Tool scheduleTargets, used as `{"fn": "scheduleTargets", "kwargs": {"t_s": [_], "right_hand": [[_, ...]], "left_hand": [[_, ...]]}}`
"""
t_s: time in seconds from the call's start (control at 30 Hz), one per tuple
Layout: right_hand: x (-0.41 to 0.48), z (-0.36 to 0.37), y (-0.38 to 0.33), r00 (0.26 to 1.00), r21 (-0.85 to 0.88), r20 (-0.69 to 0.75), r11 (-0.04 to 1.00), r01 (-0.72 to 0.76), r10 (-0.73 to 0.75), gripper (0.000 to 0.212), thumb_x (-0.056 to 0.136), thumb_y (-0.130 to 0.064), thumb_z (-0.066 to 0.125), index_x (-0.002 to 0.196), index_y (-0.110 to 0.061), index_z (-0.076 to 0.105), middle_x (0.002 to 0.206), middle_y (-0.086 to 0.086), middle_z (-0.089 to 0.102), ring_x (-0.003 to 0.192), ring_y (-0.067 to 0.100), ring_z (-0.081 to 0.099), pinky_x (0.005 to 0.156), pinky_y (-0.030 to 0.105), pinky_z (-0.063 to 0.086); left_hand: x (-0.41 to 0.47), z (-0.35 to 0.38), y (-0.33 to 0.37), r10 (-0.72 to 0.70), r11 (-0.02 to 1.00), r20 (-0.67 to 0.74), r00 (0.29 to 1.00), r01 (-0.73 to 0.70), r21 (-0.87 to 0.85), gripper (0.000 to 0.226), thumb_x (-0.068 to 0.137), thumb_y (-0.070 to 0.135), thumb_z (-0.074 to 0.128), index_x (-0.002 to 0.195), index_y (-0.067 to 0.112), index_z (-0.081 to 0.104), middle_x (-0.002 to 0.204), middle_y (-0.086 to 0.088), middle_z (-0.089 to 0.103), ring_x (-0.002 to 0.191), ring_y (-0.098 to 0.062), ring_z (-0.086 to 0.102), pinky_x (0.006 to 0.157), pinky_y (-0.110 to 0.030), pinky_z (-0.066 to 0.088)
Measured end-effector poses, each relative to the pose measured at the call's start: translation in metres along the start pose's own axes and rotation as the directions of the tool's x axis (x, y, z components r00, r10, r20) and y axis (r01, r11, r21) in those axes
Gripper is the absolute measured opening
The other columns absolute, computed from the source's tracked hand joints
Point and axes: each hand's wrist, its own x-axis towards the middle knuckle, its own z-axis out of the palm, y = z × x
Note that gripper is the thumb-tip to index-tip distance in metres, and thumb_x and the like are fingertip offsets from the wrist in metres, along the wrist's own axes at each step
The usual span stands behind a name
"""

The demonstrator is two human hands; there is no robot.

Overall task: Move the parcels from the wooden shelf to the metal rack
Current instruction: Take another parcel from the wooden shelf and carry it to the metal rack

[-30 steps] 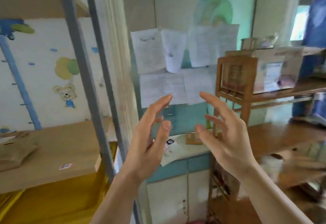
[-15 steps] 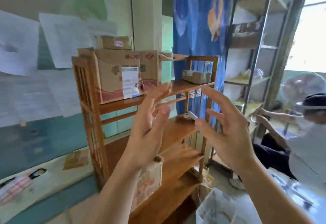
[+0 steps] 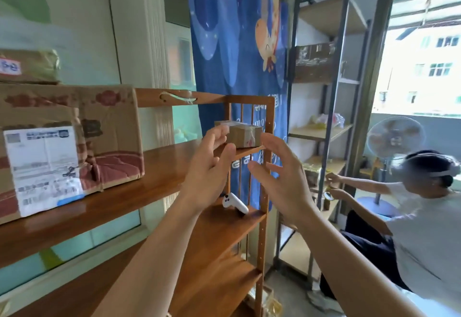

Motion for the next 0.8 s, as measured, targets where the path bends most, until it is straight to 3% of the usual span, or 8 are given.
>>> {"fn": "scheduleTargets", "kwargs": {"t_s": [0.07, 0.13, 0.23, 0.33, 0.43, 0.6, 0.7, 0.8], "right_hand": [[0.044, 0.015, 0.029, 0.995, 0.042, -0.023, 0.994, -0.101, 0.102, 0.045, 0.093, -0.022, 0.071, 0.136, -0.026, 0.059, 0.132, -0.012, 0.065, 0.125, 0.002, 0.058, 0.102, 0.034, 0.054], [0.088, 0.027, 0.058, 0.98, 0.047, -0.042, 0.98, -0.192, 0.194, 0.039, 0.096, -0.029, 0.066, 0.134, -0.029, 0.057, 0.126, -0.012, 0.066, 0.12, 0.012, 0.062, 0.1, 0.034, 0.052], [0.145, 0.039, 0.097, 0.948, -0.065, -0.047, 0.946, -0.317, 0.314, 0.064, 0.091, -0.048, 0.06, 0.15, -0.031, 0.043, 0.138, -0.006, 0.058, 0.125, 0.018, 0.059, 0.106, 0.04, 0.047], [0.185, 0.051, 0.13, 0.913, -0.119, -0.043, 0.905, -0.408, 0.406, 0.082, 0.077, -0.062, 0.051, 0.149, -0.024, 0.044, 0.128, -0.004, 0.054, 0.124, 0.024, 0.057, 0.106, 0.044, 0.044], [0.191, 0.06, 0.136, 0.898, -0.096, -0.033, 0.893, -0.44, 0.439, 0.079, 0.075, -0.063, 0.05, 0.141, -0.02, 0.055, 0.134, 0.004, 0.064, 0.125, 0.027, 0.061, 0.106, 0.046, 0.047], [0.152, 0.051, 0.105, 0.904, 0.131, -0.205, 0.925, -0.356, 0.376, 0.025, 0.087, -0.034, 0.071, 0.109, -0.023, 0.065, 0.104, -0.004, 0.069, 0.104, 0.022, 0.07, 0.094, 0.046, 0.057], [0.108, 0.038, 0.067, 0.921, 0.22, -0.24, 0.941, -0.256, 0.307, 0.022, 0.079, -0.031, 0.078, 0.093, -0.031, 0.06, 0.099, 0.0, 0.074, 0.094, 0.02, 0.075, 0.086, 0.049, 0.061], [0.055, 0.022, 0.027, 0.944, 0.279, -0.241, 0.948, -0.155, 0.225, 0.036, 0.077, -0.012, 0.083, 0.088, -0.034, 0.058, 0.086, -0.022, 0.072, 0.088, -0.004, 0.068, 0.087, 0.031, 0.056]], "left_hand": [[0.042, 0.015, -0.024, -0.063, 0.998, -0.011, 0.998, 0.063, 0.003, 0.048, 0.108, 0.031, 0.047, 0.155, 0.024, 0.039, 0.159, 0.004, 0.047, 0.146, -0.013, 0.045, 0.118, -0.034, 0.039], [0.083, 0.029, -0.045, -0.131, 0.991, -0.038, 0.991, 0.132, 0.011, 0.047, 0.107, 0.024, 0.047, 0.153, 0.02, 0.042, 0.151, 0.003, 0.054, 0.136, -0.007, 0.053, 0.113, -0.019, 0.039], [0.134, 0.046, -0.07, -0.276, 0.961, -0.065, 0.959, 0.276, -0.002, 0.056, 0.1, 0.018, 0.045, 0.156, 0.014, 0.039, 0.154, -0.004, 0.051, 0.14, -0.019, 0.05, 0.117, -0.025, 0.036], [0.162, 0.061, -0.083, -0.437, 0.9, -0.06, 0.898, 0.437, -0.009, 0.062, 0.1, 0.015, 0.045, 0.159, 0.008, 0.029, 0.164, -0.015, 0.038, 0.148, -0.031, 0.04, 0.118, -0.035, 0.03], [0.166, 0.067, -0.083, -0.568, 0.809, 0.023, 0.822, 0.564, -0.165, 0.042, 0.1, 0.019, 0.048, 0.139, 0.004, 0.051, 0.119, -0.012, 0.069, 0.102, -0.025, 0.067, 0.094, -0.039, 0.052], [0.131, 0.059, -0.057, -0.459, 0.882, -0.054, 0.887, 0.448, -0.149, 0.018, 0.106, 0.027, 0.044, 0.109, 0.017, 0.059, 0.099, 0.001, 0.062, 0.092, -0.014, 0.06, 0.086, -0.035, 0.051], [0.094, 0.044, -0.03, -0.357, 0.932, -0.202, 0.912, 0.332, -0.147, 0.017, 0.104, 0.039, 0.05, 0.093, 0.027, 0.053, 0.096, 0.0, 0.067, 0.092, -0.013, 0.066, 0.087, -0.034, 0.057], [0.047, 0.028, -0.005, -0.285, 0.957, -0.319, 0.904, 0.249, -0.149, 0.02, 0.1, 0.041, 0.058, 0.09, 0.025, 0.054, 0.098, -0.004, 0.07, 0.094, -0.016, 0.07, 0.083, -0.031, 0.06]]}}
